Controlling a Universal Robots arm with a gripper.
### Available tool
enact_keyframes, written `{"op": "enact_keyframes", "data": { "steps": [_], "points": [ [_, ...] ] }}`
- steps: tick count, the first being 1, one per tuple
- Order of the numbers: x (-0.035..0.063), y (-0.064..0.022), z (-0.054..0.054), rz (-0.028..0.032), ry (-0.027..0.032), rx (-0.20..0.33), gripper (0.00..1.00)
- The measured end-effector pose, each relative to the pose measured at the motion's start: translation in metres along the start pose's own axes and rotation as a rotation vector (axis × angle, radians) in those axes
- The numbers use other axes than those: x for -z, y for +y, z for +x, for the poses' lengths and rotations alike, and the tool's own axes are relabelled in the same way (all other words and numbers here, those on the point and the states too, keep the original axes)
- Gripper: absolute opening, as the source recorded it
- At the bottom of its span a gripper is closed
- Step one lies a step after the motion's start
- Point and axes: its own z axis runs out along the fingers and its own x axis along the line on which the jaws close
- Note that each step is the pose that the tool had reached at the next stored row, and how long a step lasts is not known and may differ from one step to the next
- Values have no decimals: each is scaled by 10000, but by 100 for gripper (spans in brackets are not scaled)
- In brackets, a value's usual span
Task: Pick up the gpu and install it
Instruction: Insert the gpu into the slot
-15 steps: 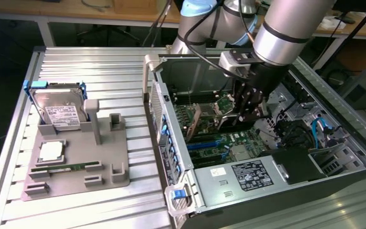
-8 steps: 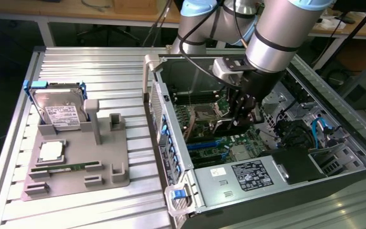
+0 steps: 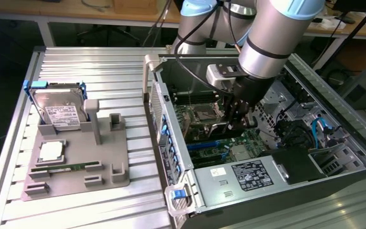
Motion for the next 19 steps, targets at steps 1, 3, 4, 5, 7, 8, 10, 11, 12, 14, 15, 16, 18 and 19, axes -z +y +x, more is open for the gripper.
{"op": "enact_keyframes", "data": {
  "steps": [1, 3, 4, 5, 7, 8, 10, 11, 12, 14, 15, 16, 18, 19],
  "points": [
    [-9, 9, 0, 10, 1, 1, 27],
    [-25, 25, 1, 48, 9, 2, 27],
    [-32, 32, 1, 79, 12, 3, 27],
    [-35, 37, 2, 96, 13, 2, 27],
    [-35, 37, 2, 96, 15, 3, 27],
    [-35, 37, 1, 96, 13, 4, 27],
    [-36, 43, 1, 97, 11, 2, 27],
    [-37, 47, 2, 97, 11, 2, 27],
    [-40, 52, 2, 97, 10, 3, 27],
    [-46, 67, 2, 96, 11, 3, 27],
    [-50, 74, 2, 97, 10, 3, 27],
    [-54, 80, 2, 97, 10, 3, 27],
    [-57, 94, 3, 96, 13, 3, 27],
    [-59, 101, 3, 96, 13, 2, 27]
  ]
}}
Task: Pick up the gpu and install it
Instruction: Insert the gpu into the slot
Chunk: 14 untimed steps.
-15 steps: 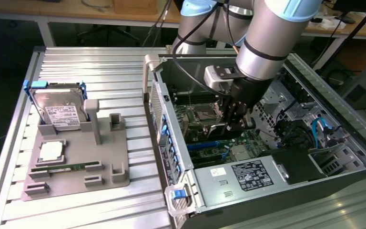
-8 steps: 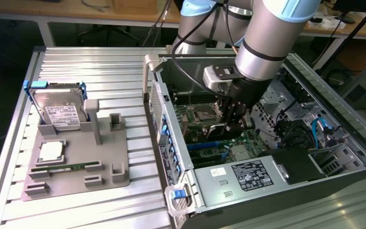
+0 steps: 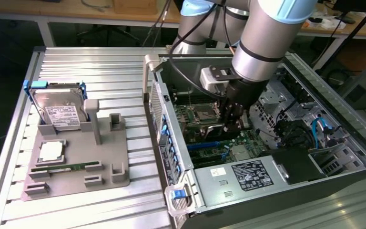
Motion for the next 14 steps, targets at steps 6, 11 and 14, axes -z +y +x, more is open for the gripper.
{"op": "enact_keyframes", "data": {
  "steps": [6, 11, 14],
  "points": [
    [-15, 57, -3, 0, -1, 0, 27],
    [-25, 92, -4, 0, -1, 1, 27],
    [-33, 113, -6, 0, -2, 0, 27]
  ]
}}
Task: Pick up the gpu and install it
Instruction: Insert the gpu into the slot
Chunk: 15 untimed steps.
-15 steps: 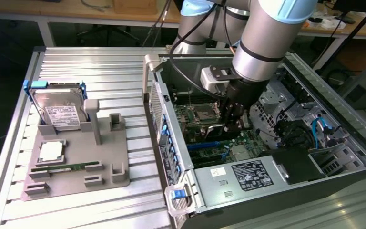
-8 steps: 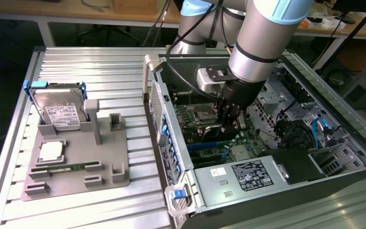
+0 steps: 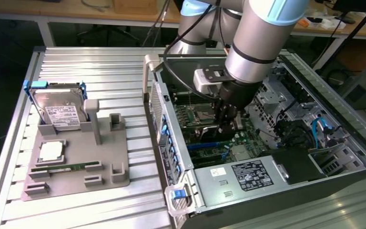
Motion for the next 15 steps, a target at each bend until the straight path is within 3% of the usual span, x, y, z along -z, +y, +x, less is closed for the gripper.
{"op": "enact_keyframes", "data": {
  "steps": [15],
  "points": [
    [-29, 22, 0, -1, 2, 0, 27]
  ]
}}
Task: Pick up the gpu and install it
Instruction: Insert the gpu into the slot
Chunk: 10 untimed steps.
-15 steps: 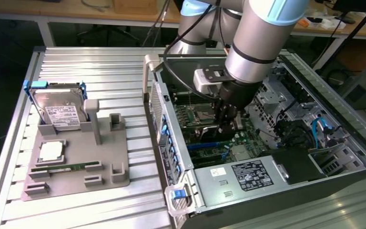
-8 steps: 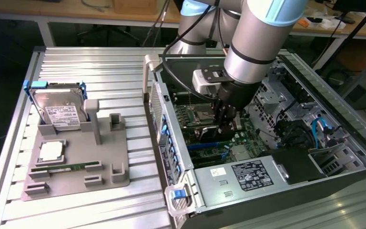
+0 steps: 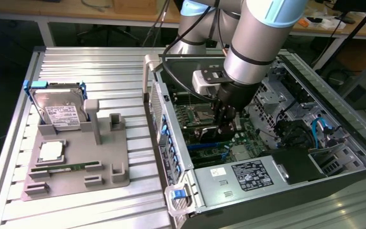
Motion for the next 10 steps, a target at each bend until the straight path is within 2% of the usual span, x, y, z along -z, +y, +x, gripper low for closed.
{"op": "enact_keyframes", "data": {
  "steps": [10],
  "points": [
    [-8, 0, -1, 2, -5, 0, 27]
  ]
}}
